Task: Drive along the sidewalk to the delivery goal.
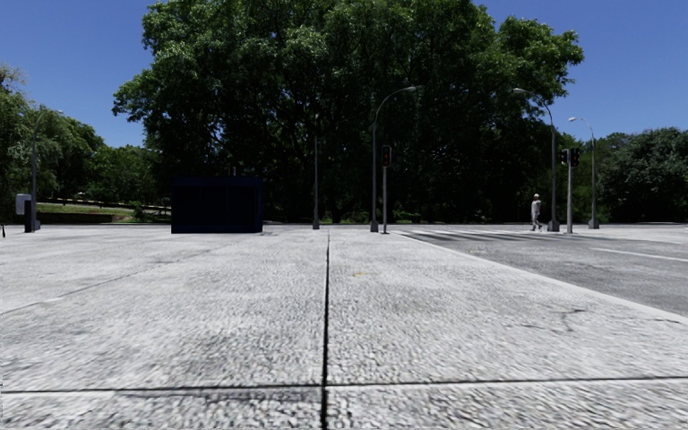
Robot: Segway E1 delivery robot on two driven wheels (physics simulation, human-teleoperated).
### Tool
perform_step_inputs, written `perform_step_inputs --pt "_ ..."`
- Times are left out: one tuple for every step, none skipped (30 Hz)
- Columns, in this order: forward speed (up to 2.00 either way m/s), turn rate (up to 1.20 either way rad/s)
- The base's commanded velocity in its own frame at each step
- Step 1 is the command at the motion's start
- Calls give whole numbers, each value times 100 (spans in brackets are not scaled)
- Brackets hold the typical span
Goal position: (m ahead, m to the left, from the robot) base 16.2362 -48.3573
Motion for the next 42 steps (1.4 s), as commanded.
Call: perform_step_inputs --pt "200 0" --pt "200 0" --pt "200 0" --pt "200 0" --pt "200 0" --pt "200 0" --pt "200 0" --pt "200 0" --pt "200 0" --pt "200 0" --pt "200 0" --pt "200 0" --pt "200 0" --pt "200 0" --pt "200 0" --pt "200 0" --pt "200 0" --pt "200 0" --pt "200 0" --pt "200 0" --pt "200 0" --pt "200 0" --pt "200 0" --pt "200 0" --pt "200 0" --pt "200 0" --pt "200 0" --pt "200 0" --pt "200 0" --pt "200 0" --pt "200 0" --pt "200 0" --pt "200 0" --pt "200 0" --pt "200 0" --pt "200 0" --pt "200 0" --pt "200 0" --pt "200 0" --pt "200 0" --pt "200 0" --pt "200 0"
